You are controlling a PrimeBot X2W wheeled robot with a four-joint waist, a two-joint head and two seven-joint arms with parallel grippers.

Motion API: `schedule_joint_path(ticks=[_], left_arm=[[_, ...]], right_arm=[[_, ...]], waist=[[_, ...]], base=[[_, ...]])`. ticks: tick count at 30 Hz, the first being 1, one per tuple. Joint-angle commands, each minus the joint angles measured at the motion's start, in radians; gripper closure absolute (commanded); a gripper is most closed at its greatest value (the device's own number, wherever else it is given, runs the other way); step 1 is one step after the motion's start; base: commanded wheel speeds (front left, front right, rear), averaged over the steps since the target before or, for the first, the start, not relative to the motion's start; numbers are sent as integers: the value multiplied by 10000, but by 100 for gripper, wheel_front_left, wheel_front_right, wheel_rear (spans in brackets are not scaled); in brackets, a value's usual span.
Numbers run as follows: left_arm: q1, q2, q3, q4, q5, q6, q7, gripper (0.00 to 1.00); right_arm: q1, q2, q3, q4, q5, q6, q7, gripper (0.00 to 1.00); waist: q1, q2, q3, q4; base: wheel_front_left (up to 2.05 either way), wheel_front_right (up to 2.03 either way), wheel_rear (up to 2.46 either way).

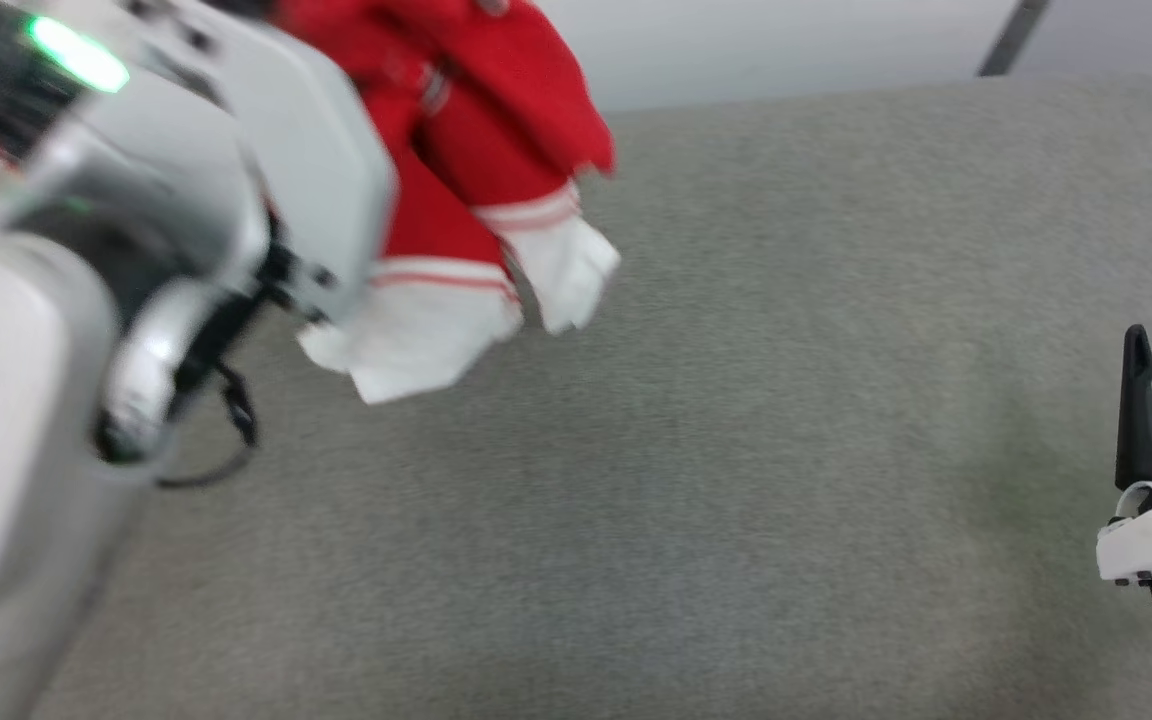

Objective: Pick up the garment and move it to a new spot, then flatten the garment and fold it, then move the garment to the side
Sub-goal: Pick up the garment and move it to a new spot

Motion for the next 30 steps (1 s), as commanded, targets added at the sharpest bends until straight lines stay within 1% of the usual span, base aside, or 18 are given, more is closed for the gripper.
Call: schedule_joint_path(ticks=[1, 3, 6, 11, 16, 19, 20, 27, 30], left_arm=[[195, -67, -151, -62, 113, 52, 53, 100], [513, -301, -476, -56, 26, 147, 199, 100], [1092, -469, -833, 205, -6, 341, 393, 100], [2273, -510, -1341, 818, -254, 521, 725, 100], [3277, -650, -1497, 1726, -711, 631, 671, 100], [3699, -763, -1631, 2337, -910, 562, 597, 100], [3826, -803, -1660, 2563, -964, 610, 579, 100], [4172, -1240, -1971, 3906, -1254, 396, 491, 100], [4248, -1463, -2114, 4290, -1438, 213, 547, 100]], right_arm=[[102, 102, -87, 80, -56, 1, -84, 0], [140, 240, -171, 228, -95, 1, -182, 0], [145, 404, -163, 501, -118, 1, -321, 0], [105, 579, -12, 1132, -34, 1, -649, 0], [54, 712, 186, 1598, -32, 1, -867, 0], [-5, 764, 309, 1805, -9, 1, -957, 0], [-25, 766, 331, 1881, -1, -1, -977, 0], [-206, 673, 485, 2234, -2, 1, -1096, 0], [-189, 618, 508, 2314, 1, -1, -1090, 0]], waist=[[0, 0, 315, -690], [0, 0, 415, -905], [0, 0, 538, -1184], [0, 0, 689, -1497], [0, 0, 736, -1640], [0, 0, 720, -1661], [0, 0, 706, -1657], [0, 0, 518, -1499], [0, 0, 364, -1375]], base=[[0, 0, 0], [0, 0, 0], [0, 0, 0], [0, 0, 0], [0, 0, 0], [0, 0, 0], [0, 0, 0], [0, 0, 0], [0, 0, 0]])
